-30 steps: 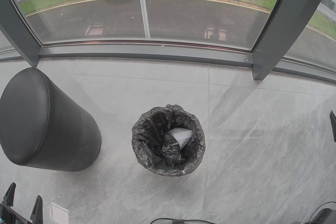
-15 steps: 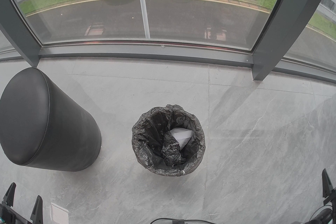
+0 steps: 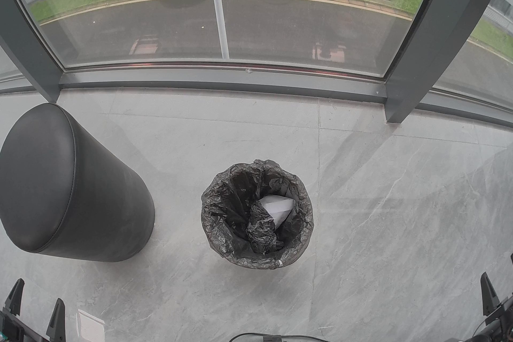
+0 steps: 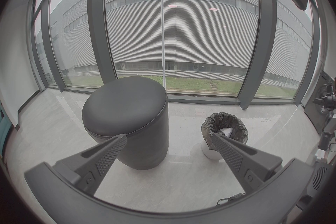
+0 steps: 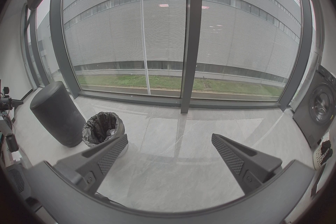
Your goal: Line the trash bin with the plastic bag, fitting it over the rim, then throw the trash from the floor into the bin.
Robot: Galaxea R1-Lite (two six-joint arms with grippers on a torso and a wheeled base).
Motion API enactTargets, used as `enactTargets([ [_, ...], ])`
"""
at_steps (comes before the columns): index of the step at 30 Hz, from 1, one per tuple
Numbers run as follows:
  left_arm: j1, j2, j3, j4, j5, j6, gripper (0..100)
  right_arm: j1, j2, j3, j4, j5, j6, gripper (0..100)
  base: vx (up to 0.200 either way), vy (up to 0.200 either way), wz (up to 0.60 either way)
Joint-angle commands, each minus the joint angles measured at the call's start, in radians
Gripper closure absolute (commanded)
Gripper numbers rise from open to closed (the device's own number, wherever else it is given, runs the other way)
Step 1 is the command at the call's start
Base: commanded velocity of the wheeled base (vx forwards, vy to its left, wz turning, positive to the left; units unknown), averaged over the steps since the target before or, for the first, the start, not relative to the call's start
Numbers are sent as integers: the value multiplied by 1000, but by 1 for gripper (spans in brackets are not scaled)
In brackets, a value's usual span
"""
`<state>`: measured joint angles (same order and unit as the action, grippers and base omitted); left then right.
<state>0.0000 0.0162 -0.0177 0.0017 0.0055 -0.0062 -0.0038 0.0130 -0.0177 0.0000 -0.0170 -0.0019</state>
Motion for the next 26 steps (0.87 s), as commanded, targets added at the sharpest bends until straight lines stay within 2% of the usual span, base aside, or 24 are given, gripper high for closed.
enactTargets([
  [1, 0, -15, 18, 0, 1, -1, 0, 1, 4, 10, 14, 19, -27, 0, 0, 0, 0],
  [4, 0, -15, 18, 0, 1, 0, 0, 2, -2, 10, 12, 26, -72, 0, 0, 0, 0],
  [8, 0, -15, 18, 0, 1, -1, 0, 1, -7, 15, 8, 15, 10, 0, 0, 0, 0],
  [26, 0, -15, 18, 0, 1, -1, 0, 2, -7, 13, 9, 12, 10, 0, 0, 0, 0],
])
